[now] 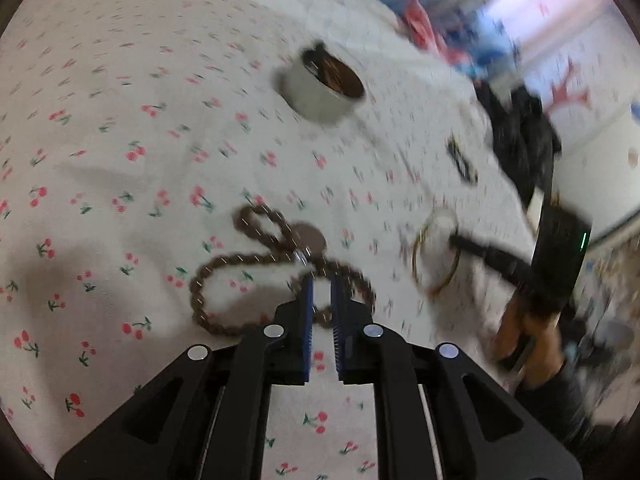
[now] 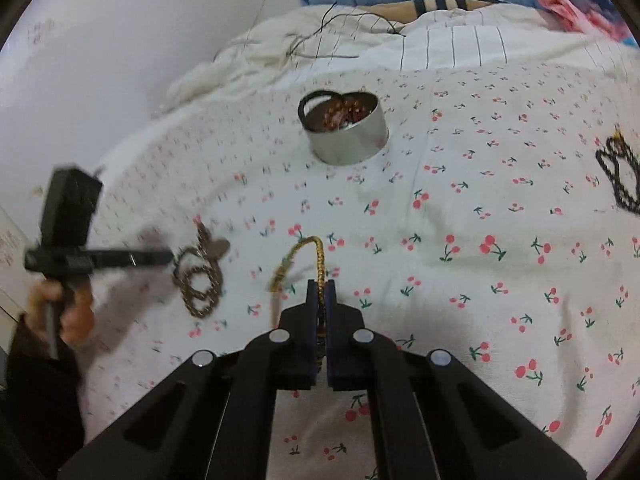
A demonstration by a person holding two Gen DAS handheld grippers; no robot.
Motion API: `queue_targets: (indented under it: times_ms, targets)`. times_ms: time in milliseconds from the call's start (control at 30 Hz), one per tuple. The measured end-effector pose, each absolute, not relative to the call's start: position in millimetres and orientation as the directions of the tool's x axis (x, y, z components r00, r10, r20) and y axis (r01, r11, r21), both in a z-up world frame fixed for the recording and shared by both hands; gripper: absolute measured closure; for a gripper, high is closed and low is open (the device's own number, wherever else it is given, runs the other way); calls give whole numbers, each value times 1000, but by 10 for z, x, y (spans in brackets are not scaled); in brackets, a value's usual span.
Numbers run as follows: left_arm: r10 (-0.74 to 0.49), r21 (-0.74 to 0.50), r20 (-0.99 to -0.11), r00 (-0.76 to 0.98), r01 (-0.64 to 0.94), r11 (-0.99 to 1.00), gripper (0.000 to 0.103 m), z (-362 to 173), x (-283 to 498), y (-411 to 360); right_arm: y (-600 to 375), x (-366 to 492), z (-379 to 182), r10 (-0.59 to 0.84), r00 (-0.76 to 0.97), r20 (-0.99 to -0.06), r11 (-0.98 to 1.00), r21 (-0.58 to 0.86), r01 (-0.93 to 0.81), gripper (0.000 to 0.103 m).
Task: Organize jewelry
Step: 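Grasp the yellow-green string bracelet with the right gripper while the left grasps brown beads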
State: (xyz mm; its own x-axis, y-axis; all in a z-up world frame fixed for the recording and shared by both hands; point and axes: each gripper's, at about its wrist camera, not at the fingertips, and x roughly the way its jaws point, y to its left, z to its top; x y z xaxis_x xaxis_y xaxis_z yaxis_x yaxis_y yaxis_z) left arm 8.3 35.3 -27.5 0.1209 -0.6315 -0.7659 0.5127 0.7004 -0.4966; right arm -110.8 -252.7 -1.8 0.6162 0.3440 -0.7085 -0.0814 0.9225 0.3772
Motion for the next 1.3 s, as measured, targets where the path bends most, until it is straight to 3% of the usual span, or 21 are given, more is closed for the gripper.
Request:
queue_targets:
  times_ms: [167, 233, 300, 400, 433, 600, 800, 867, 900, 933, 1000, 1067, 1167, 1300]
  targets:
    - [-541, -424, -840, 49, 564, 709, 80, -491, -41, 144, -2506, -1095, 15, 372, 618, -692, 909, 407, -91, 99]
    - [-531, -414, -847, 35, 583, 699, 70, -532, -101, 64, -2511, -1103, 11, 382, 616, -689, 904, 418, -92, 99]
    - [-524, -388, -849, 66, 594, 704, 70, -523, -150, -12, -2524, -1105, -2, 391, 614, -686, 897, 432, -89, 99]
    - [-547, -395, -833, 84, 602, 694, 97, -482, -156, -52, -2531, -1097, -17, 391, 610, -689, 896, 436, -83, 99]
    - [-551, -388, -828, 107, 600, 699, 101, -441, -135, -39, -2536, -1097, -23, 392, 610, -689, 896, 437, -83, 99]
    - [-597, -403, -771, 222, 556, 727, 103, -159, 11, 244, -2538, -1092, -30, 401, 608, -685, 891, 445, -86, 99]
    - [-504, -288, -789, 352, 512, 809, 101, -100, 118, 370, -2543, -1076, -39, 417, 603, -680, 882, 462, -90, 99]
    - [-485, -288, -812, 326, 498, 818, 82, -178, 178, 389, -2546, -1074, -47, 431, 599, -675, 874, 477, -91, 99]
    - [-456, -287, -836, 305, 465, 837, 53, -248, 232, 431, -2543, -1072, -48, 432, 598, -675, 874, 478, -92, 99]
    - [-426, -269, -847, 318, 435, 859, 32, -277, 254, 472, -2538, -1072, -46, 434, 597, -675, 873, 478, -95, 99]
    - [-427, -272, -837, 342, 418, 867, 26, -264, 272, 534, -2533, -1071, -41, 439, 595, -673, 871, 481, -99, 99]
    - [-464, -331, -827, 318, 391, 859, 8, -268, 316, 619, -2526, -1069, -36, 443, 594, -671, 870, 483, -103, 99]
    - [-493, -375, -840, 226, 416, 829, 7, -375, 283, 526, -2504, -1071, -28, 447, 592, -671, 870, 481, -111, 99]
    - [-474, -278, -854, 214, 582, 764, 8, -407, -39, 33, -2494, -1070, -26, 449, 590, -671, 869, 482, -113, 99]
